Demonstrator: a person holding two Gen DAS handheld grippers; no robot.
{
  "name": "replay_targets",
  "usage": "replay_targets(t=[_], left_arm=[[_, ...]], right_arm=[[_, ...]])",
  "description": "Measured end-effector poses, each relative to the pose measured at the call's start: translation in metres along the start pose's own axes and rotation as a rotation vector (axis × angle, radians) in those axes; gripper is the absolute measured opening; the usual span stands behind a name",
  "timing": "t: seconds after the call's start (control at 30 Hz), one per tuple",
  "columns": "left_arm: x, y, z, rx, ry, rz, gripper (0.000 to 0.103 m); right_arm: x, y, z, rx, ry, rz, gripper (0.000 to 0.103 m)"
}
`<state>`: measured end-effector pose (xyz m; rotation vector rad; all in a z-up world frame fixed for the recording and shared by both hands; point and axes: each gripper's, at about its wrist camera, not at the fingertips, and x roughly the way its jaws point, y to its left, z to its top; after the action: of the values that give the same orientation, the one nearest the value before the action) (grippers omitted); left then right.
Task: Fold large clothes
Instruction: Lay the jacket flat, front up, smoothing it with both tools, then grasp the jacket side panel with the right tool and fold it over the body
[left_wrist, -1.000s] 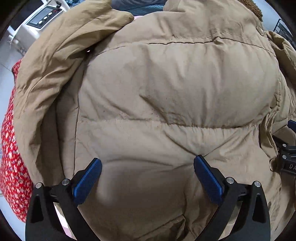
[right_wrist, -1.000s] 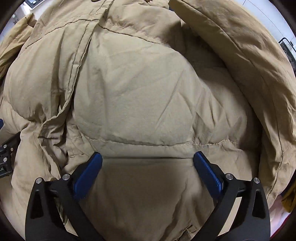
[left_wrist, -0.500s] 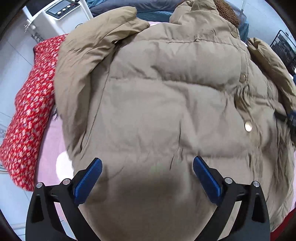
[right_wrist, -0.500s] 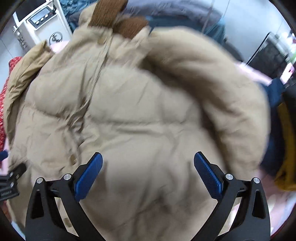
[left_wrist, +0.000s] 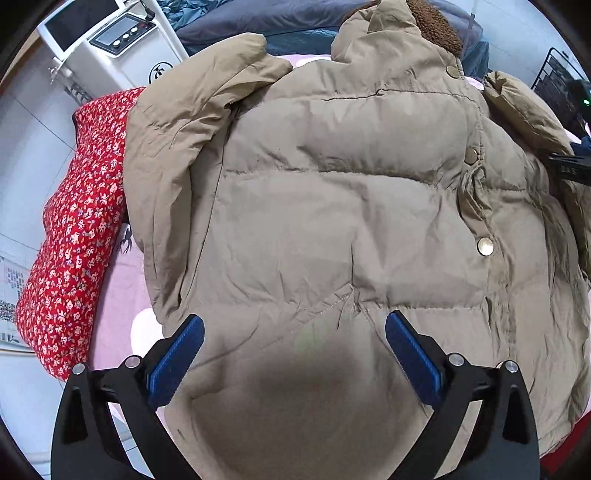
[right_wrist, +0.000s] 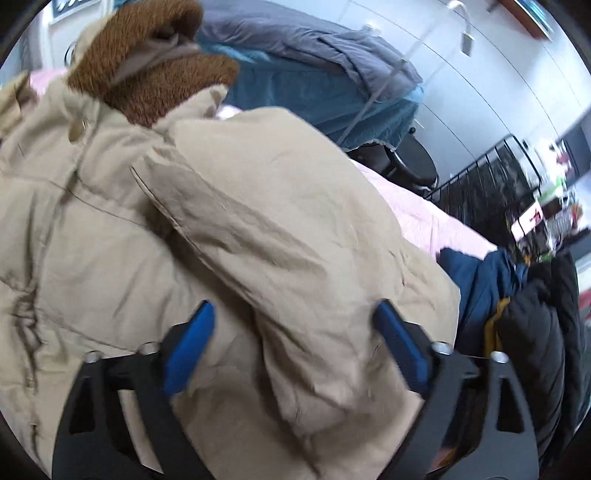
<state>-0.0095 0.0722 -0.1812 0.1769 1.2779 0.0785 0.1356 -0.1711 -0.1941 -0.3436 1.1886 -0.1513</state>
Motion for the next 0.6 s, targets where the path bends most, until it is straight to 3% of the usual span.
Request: replay_targets(t=[0.07,0.2,0.23,0.4,0.6], left_arm=[[-0.001,-0.001,-0.003,-0.003,0.011,-0.002,0.097],[0.007,0.005,-0.007,-0.001,0.02,-0.001,0.097],[0.009,0.008,-0.006,0.001,0.02,-0.002,0.097],[0.008,0.002,-0.002,0.017,0.01,-0.006,0.097],[0.005,-0.005,0.0,0.05,-0.001,-0.01,0.097]], right_arm=[[0.002,0.003,0.003,-0.025,-0.005,-0.02,0.066],[-0.002,-0.007,0.017,0.007,-0.033,-0.031,0.017],[-0.011,-0.01,0.02,0.041,-0.05,-0.009,0.012],[-0.066,-0.008,0.026,0.135,-0.157,0.178,0.008],[-0.111,0.038,0.002,0.079,-0.219,0.379,0.008]])
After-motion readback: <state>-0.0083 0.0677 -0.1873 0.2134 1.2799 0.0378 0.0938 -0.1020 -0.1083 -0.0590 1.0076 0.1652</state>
